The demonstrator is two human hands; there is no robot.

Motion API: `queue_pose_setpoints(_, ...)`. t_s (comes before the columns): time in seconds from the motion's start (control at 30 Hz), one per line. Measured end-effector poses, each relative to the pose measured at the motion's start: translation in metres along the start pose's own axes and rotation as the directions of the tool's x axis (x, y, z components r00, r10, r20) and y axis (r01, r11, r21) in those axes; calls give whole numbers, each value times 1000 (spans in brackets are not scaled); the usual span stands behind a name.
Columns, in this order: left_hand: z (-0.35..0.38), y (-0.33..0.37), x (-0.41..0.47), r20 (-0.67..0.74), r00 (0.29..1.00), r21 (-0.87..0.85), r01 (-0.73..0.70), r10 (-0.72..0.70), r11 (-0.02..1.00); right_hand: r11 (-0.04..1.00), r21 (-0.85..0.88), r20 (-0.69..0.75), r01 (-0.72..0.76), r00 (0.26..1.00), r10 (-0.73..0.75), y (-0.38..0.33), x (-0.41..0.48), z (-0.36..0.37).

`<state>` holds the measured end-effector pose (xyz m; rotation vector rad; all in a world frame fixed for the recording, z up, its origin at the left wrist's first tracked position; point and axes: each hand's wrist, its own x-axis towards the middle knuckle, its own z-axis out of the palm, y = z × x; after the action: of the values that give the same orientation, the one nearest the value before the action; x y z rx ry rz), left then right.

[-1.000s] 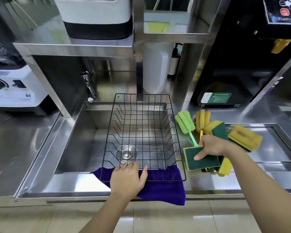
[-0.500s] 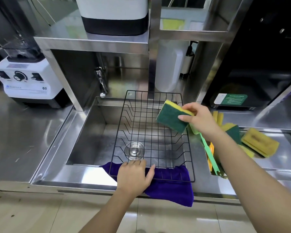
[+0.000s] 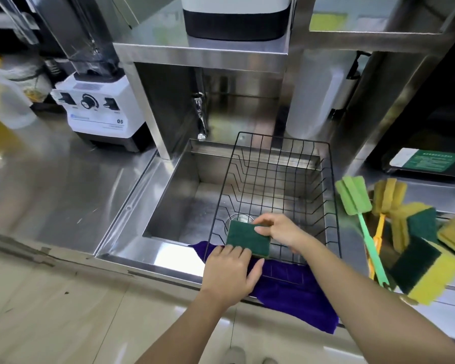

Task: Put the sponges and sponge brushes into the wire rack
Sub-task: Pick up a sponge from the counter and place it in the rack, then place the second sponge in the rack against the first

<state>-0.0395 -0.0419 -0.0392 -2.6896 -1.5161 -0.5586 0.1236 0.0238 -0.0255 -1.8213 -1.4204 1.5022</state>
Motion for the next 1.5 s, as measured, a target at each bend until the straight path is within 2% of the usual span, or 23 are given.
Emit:
queue_pose_setpoints(0.1, 0, 1, 0, 24, 1000, 7, 0, 0, 1000, 998, -63, 17, 18, 1000, -17, 2, 2, 7)
queue_pose_setpoints(0.17, 0, 2, 1, 36, 999, 6, 0, -1, 1000, 976, -215, 2, 29, 1000, -29, 0, 3, 6)
queue_pose_setpoints(0.23, 0, 4, 3, 42, 999, -2, -3, 3, 1000, 860, -510, -41, 30, 997, -59, -4, 2, 4)
queue_pose_setpoints(0.27, 0, 6, 3, 50, 999, -6, -10, 10, 1000, 804, -593, -47, 34, 996, -77, -6, 0, 3)
queue_pose_setpoints(0.33, 2, 13, 5, 73, 996, -14, -42, 43, 999, 771, -635, -53, 54, 992, -114, -8, -3, 4)
queue_pose_setpoints(0.43, 6, 32, 11, 122, 986, -23, -112, 114, 993, 805, -586, -137, 98, 966, -218, -9, -15, -3)
queue_pose_setpoints(0.57, 10, 58, 19, 175, 962, -32, -208, 210, 978, 846, -524, -320, 101, 897, -305, -6, -38, -34)
queue_pose_setpoints(0.63, 11, 71, 24, 205, 947, -47, -242, 247, 969, 860, -506, -448, 67, 832, -328, 2, -51, -55)
queue_pose_setpoints(0.73, 15, 88, 31, 251, 924, -69, -279, 287, 958, 882, -468, -666, -59, 679, -308, 20, -74, -86)
queue_pose_setpoints(0.8, 15, 99, 35, 303, 906, -68, -289, 296, 955, 864, -454, -785, -217, 555, -273, 36, -91, -104)
queue_pose_setpoints(0.87, 14, 107, 37, 321, 898, -40, -305, 301, 952, 863, -368, -889, -347, 403, -217, 53, -108, -117)
queue_pose_setpoints(0.93, 17, 109, 39, 316, 893, -23, -330, 320, 944, 870, -235, -945, -434, 310, -101, 70, -122, -125)
queue_pose_setpoints(1.0, 18, 110, 40, 330, 888, -16, -333, 320, 943, 843, -125, -952, -523, 302, 47, 84, -134, -131)
queue_pose_setpoints(1.1, 19, 110, 40, 337, 884, 1, -345, 325, 939, 791, -82, -933, -606, 325, 152, 101, -147, -135)
queue_pose_setpoints(1.23, 20, 108, 39, 329, 892, 20, -334, 309, 942, 859, 67, -879, -507, 377, 291, 104, -156, -139)
queue_pose_setpoints(1.33, 15, 104, 39, 313, 902, 30, -324, 299, 946, 919, 130, -911, -372, 320, 259, 87, -162, -153)
queue_pose_setpoints(1.43, 11, 93, 40, 267, 925, 6, -283, 271, 959, 979, 155, -957, -136, 226, 183, 60, -166, -169)
queue_pose_setpoints(1.5, 8, 82, 39, 250, 938, -30, -242, 242, 970, 984, 176, -957, 19, 239, 166, 43, -161, -174)
